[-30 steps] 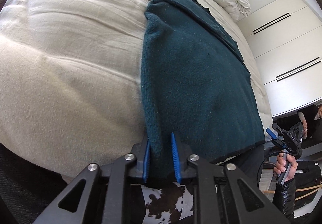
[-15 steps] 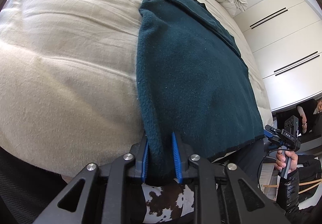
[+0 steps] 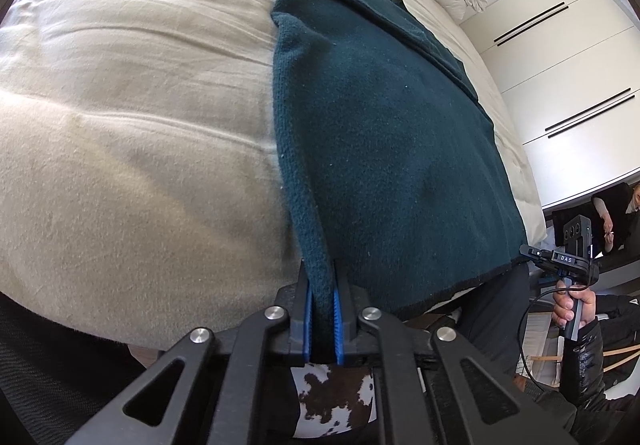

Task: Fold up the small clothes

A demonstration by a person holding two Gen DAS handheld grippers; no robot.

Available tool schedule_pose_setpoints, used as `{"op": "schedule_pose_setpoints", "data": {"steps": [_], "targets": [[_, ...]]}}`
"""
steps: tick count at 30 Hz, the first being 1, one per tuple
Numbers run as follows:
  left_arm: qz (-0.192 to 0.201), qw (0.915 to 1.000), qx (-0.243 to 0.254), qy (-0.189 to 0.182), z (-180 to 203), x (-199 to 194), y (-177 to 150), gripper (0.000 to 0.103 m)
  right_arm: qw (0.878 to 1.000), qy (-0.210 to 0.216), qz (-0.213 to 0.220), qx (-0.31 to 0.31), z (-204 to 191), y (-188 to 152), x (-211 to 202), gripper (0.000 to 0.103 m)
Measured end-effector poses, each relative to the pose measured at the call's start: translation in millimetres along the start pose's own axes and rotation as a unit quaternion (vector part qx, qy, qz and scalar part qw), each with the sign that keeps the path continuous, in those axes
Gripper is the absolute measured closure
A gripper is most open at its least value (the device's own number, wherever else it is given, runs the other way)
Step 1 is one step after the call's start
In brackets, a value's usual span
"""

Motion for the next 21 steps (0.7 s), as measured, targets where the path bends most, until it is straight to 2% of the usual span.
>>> {"op": "schedule_pose_setpoints", "data": {"steps": [4, 8, 13, 21], "targets": [[0.002, 1.0, 0.007, 0.0, 2.9, -3.4, 0.6, 0.096, 1.0, 0.009, 0.008, 0.001, -0.6, -1.8, -1.5, 0.096], [0.008, 0.9998, 0.003, -0.015, 4.1, -10.8, 4.9, 0.096, 0.999, 0.037, 0.036, 0.011, -5.5, 2.5, -13.7, 0.097], [0.028, 0.9973, -0.03, -0.061, 4.8, -25.5, 14.9, 0.096, 0.994, 0.081, 0.072, 0.031, -18.7, 14.3, -29.7, 0.097], [0.064, 0.9849, -0.086, -0.136, 4.9, -43.5, 30.1, 0.096, 0.981, 0.14, 0.116, 0.069, -36.7, 32.9, -45.0, 0.097]]}}
Point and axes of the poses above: each gripper's, at about its wrist camera, not at the fingertips, and x roughly the way its jaws point, z to its right, y to its top, the point moved 3 cm from there along x, roughly the way its jaws point, and after that the axes turned 15 degrees about z, right-handed, at the moved point
